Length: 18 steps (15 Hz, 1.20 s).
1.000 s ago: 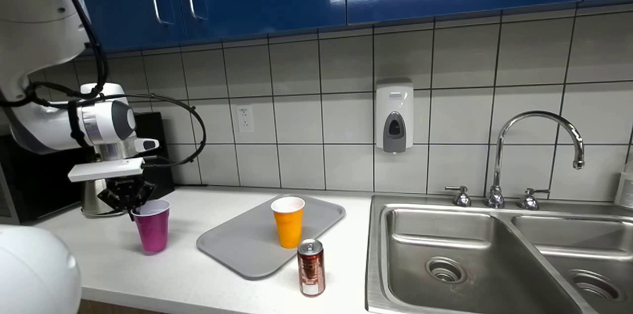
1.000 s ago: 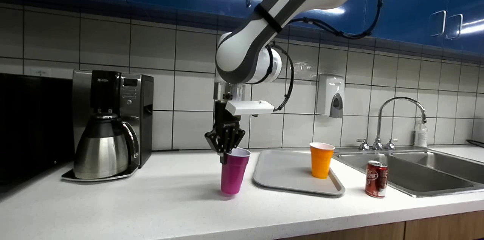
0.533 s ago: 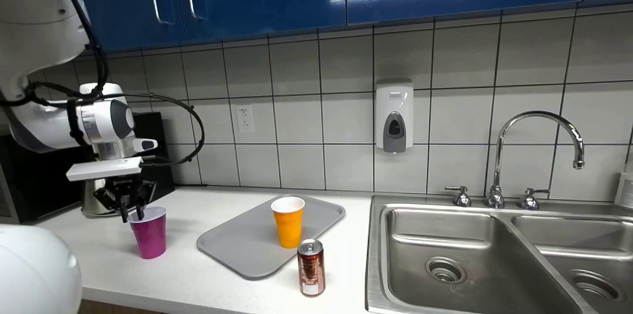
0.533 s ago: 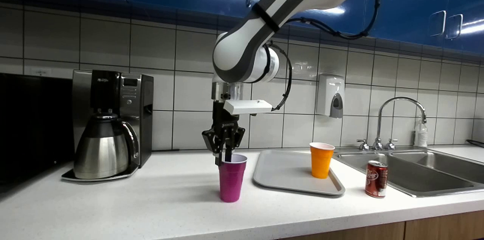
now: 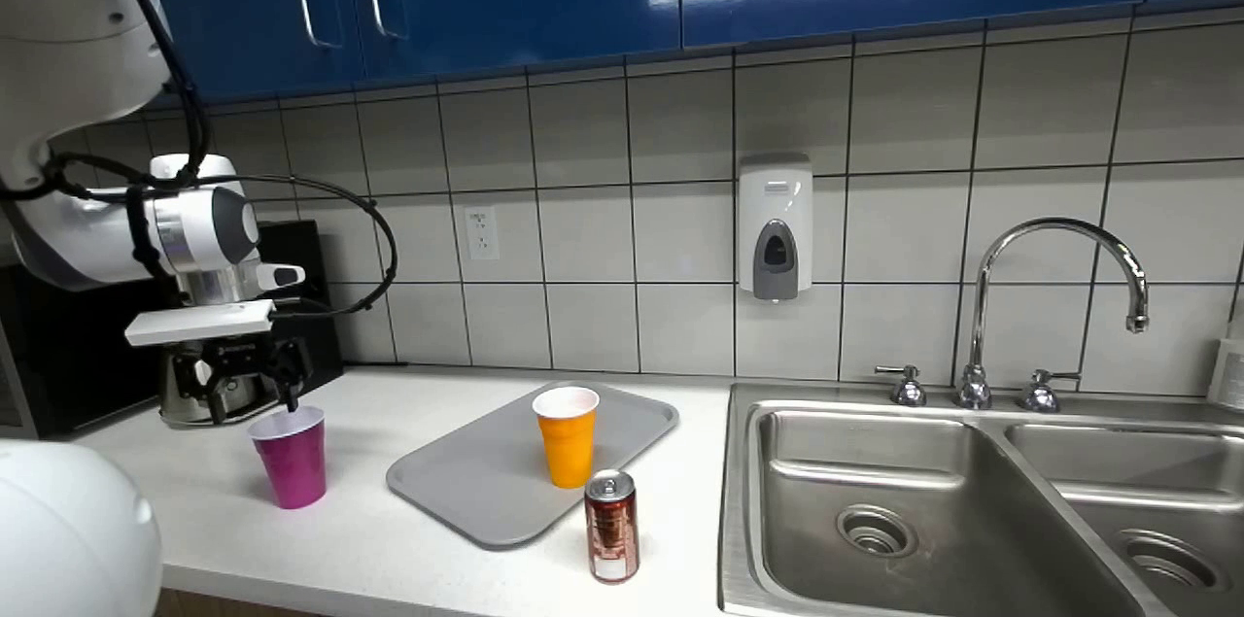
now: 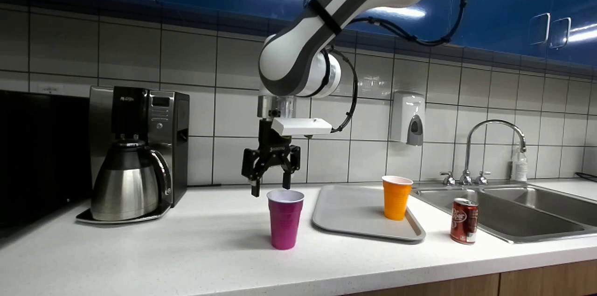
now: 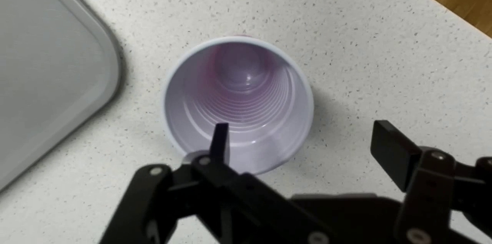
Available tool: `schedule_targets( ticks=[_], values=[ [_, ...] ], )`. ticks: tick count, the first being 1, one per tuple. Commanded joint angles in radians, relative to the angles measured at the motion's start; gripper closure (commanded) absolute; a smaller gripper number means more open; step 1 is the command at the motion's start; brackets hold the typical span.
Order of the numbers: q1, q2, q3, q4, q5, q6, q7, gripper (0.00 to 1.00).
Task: Remove the cups from the grey tray.
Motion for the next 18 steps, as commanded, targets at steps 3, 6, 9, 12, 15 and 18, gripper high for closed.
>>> schedule_targets(
  ticks=[3, 6, 9, 12, 15, 18],
  values=[
    [-0.009, -0.039, -0.001, 0.006, -0.011, -0.025, 0.034, 0.00],
    [-0.019, -0.064, -0.011, -0.007, -0.014, -0.017, 0.039, 0.00],
    [-0.033, -0.090, -0.025, -0.018, -0.016, -0.011, 0.040, 0.00],
    [-0.054, -0.117, -0.044, -0.031, -0.020, -0.004, 0.040, 0.00],
    [-0.078, -0.139, -0.061, -0.044, -0.024, -0.001, 0.039, 0.00],
    [-0.104, -0.165, -0.078, -0.064, -0.027, 0.002, 0.037, 0.00]
  ],
)
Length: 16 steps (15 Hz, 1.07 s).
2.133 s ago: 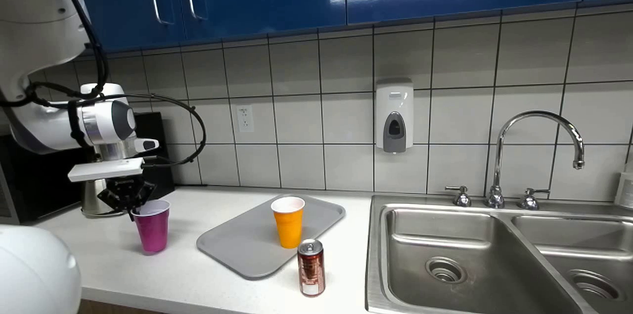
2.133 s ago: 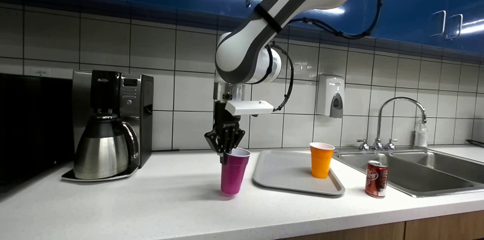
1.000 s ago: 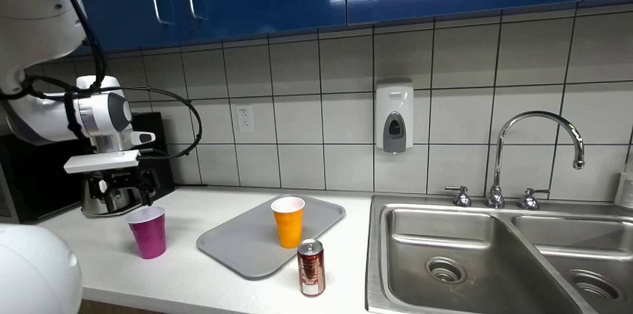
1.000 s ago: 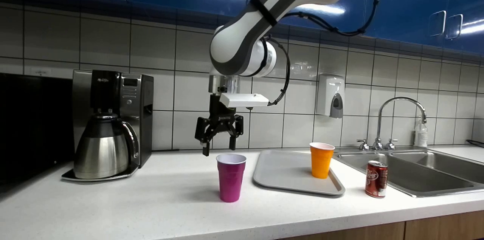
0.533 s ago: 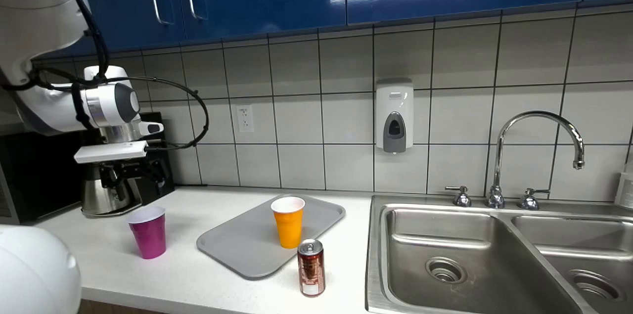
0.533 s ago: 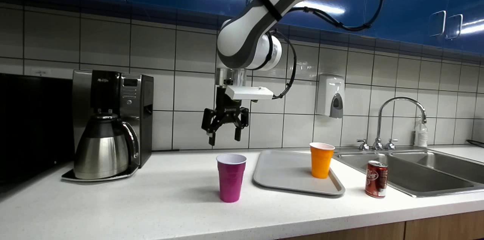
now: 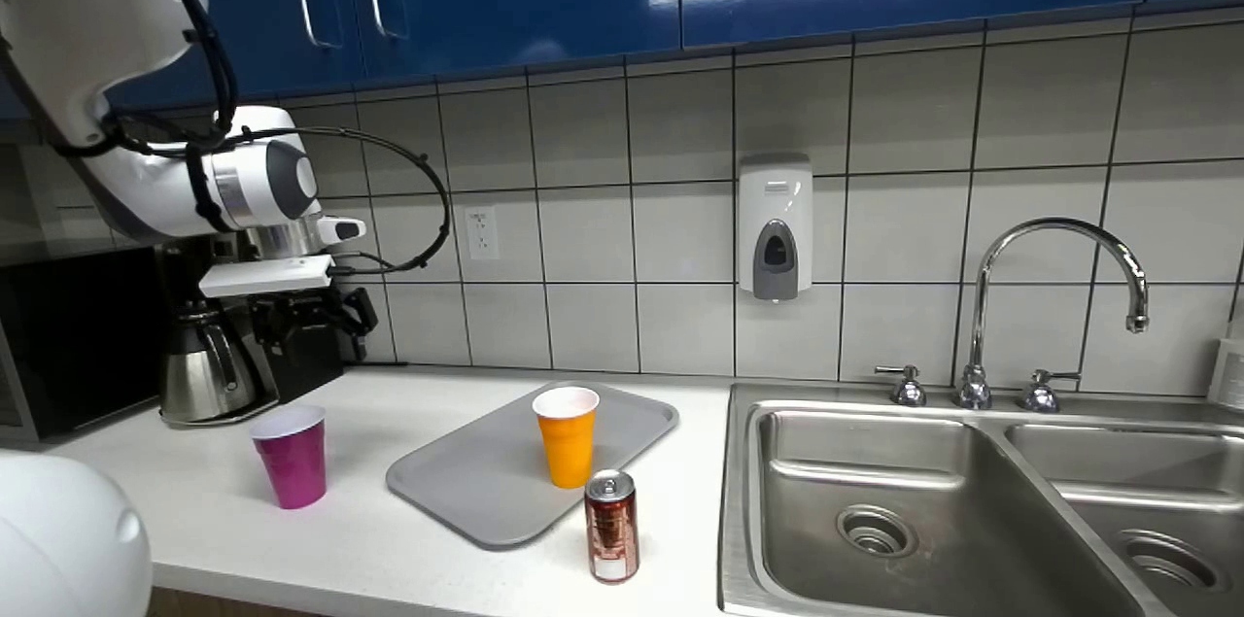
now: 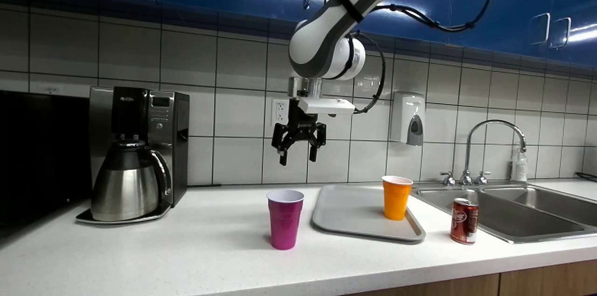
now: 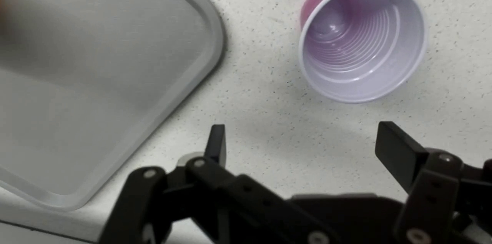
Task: Remove the cups from the grey tray.
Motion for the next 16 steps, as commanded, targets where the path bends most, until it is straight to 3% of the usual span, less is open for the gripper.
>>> schedule_targets(
  ticks=[1, 16],
  values=[
    [-0.039, -0.069, -0.008, -0.054, -0.028, 0.000, 0.023, 0.00],
    [-0.171, -0.182, -0.079, -0.171, -0.061, 0.009, 0.005, 0.00]
  ],
)
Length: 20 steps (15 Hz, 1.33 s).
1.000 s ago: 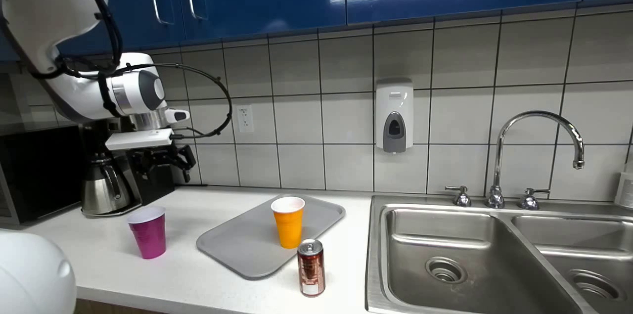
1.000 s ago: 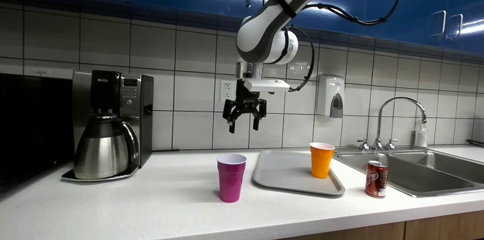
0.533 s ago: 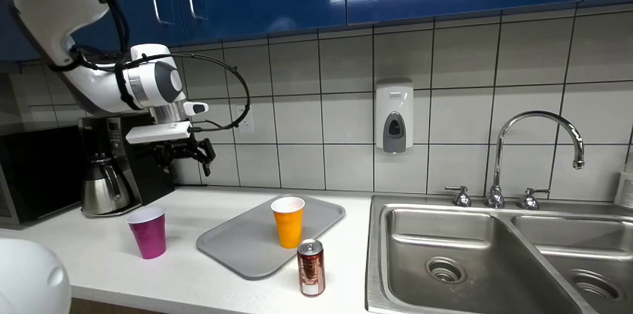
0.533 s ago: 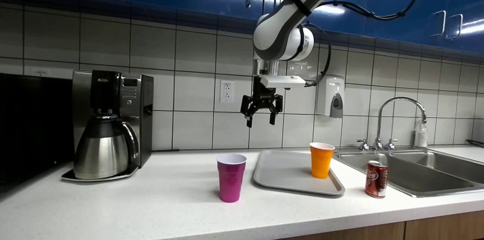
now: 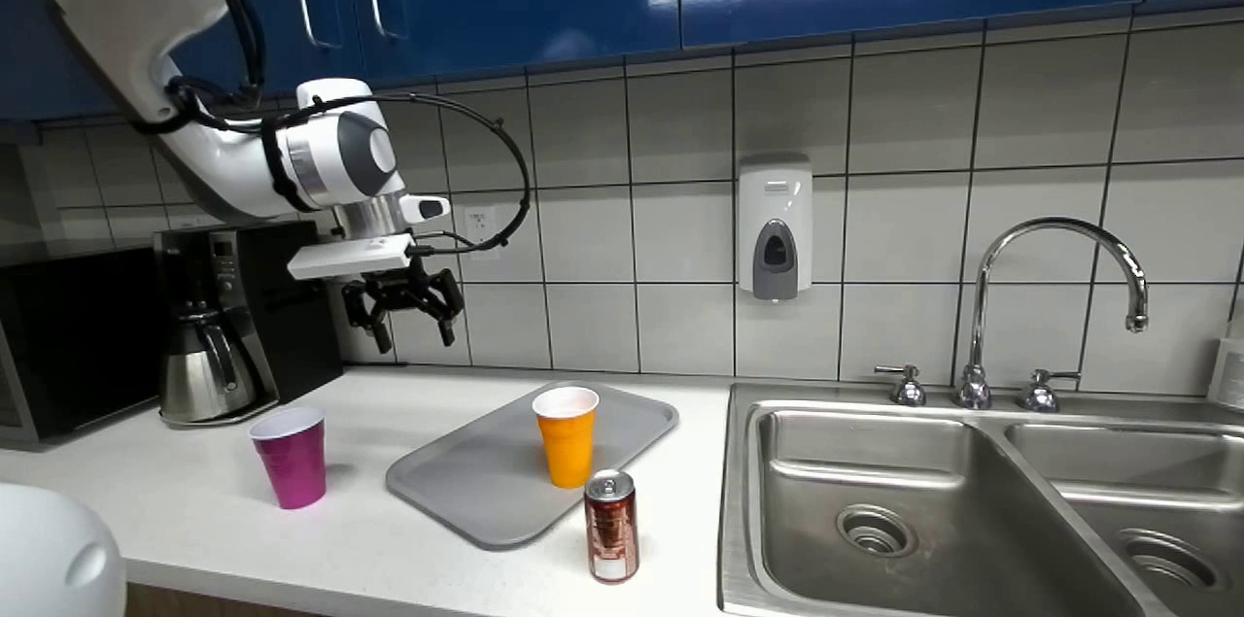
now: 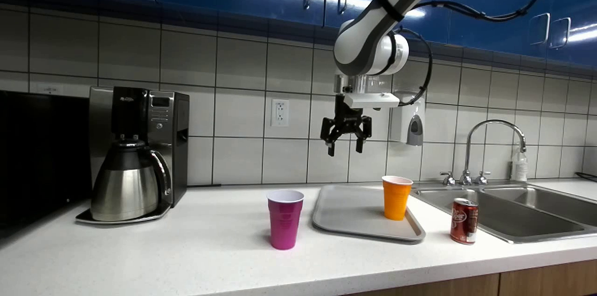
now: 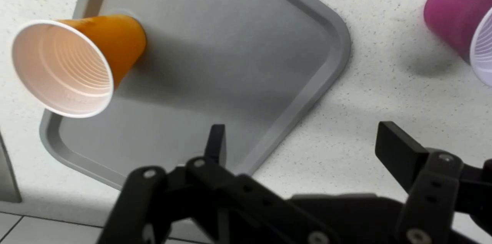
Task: Remove the cups from the grey tray.
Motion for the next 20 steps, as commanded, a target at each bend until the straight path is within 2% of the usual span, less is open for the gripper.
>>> schedule_targets(
  ticks=[1, 11, 20],
  values=[
    [-0.043, -0.046, -0.011, -0.051, -0.030, 0.009, 0.003, 0.00],
    [-0.123, -0.032, -0.073, -0.073, -0.036, 0.028, -0.024, 0.00],
    [-0.161, 0.027, -0.110, -0.056, -0.022, 0.060, -0.054, 0.00]
  ],
)
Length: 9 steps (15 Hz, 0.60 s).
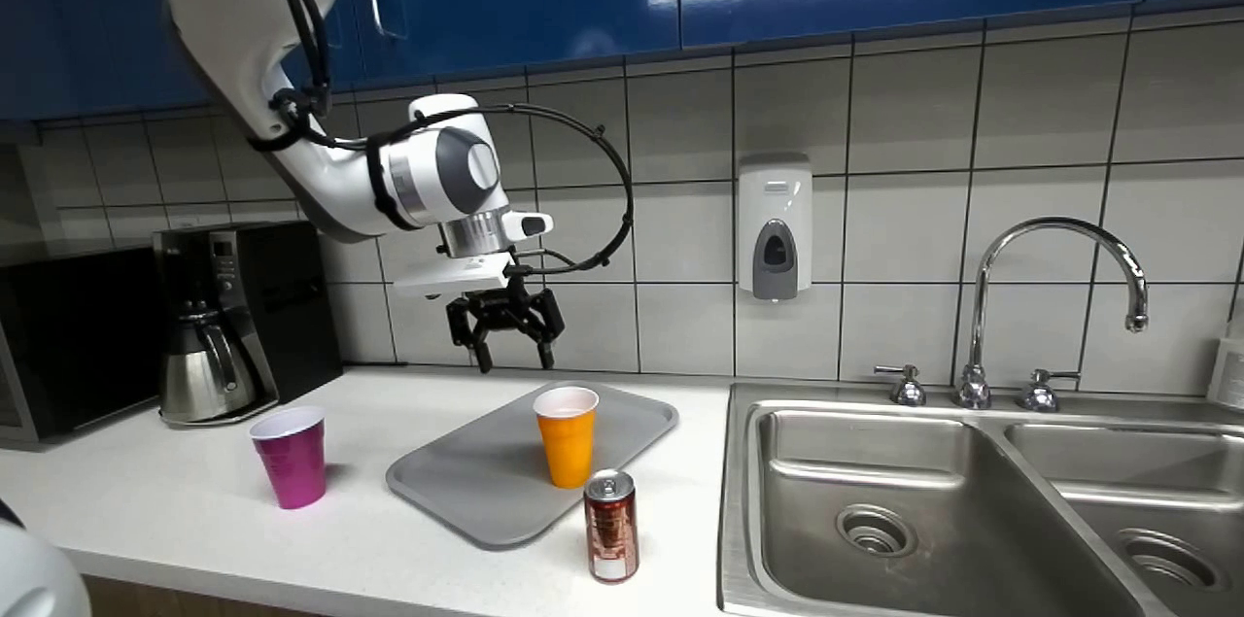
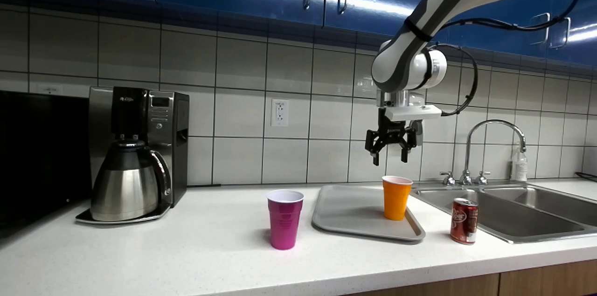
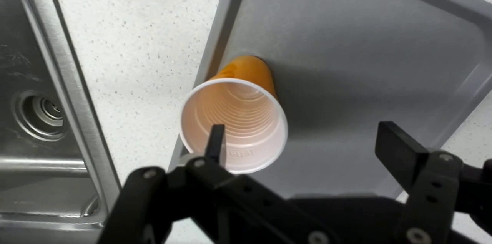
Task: Remove the cups from the grey tray.
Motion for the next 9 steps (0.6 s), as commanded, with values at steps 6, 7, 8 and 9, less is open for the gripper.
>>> schedule_targets(
  ticks=[6, 7, 8, 9],
  values=[
    [-0.021, 0.096, -0.001, 0.033, 0.008, 0.063, -0.039, 0.00],
    [-0.020, 0.107, -0.001, 0.038, 0.008, 0.069, -0.039, 0.00],
    [-0.020, 0.120, -0.002, 0.044, 0.008, 0.074, -0.039, 0.00],
    [-0.020, 0.134, -0.003, 0.051, 0.007, 0.077, -0.039, 0.00]
  ],
)
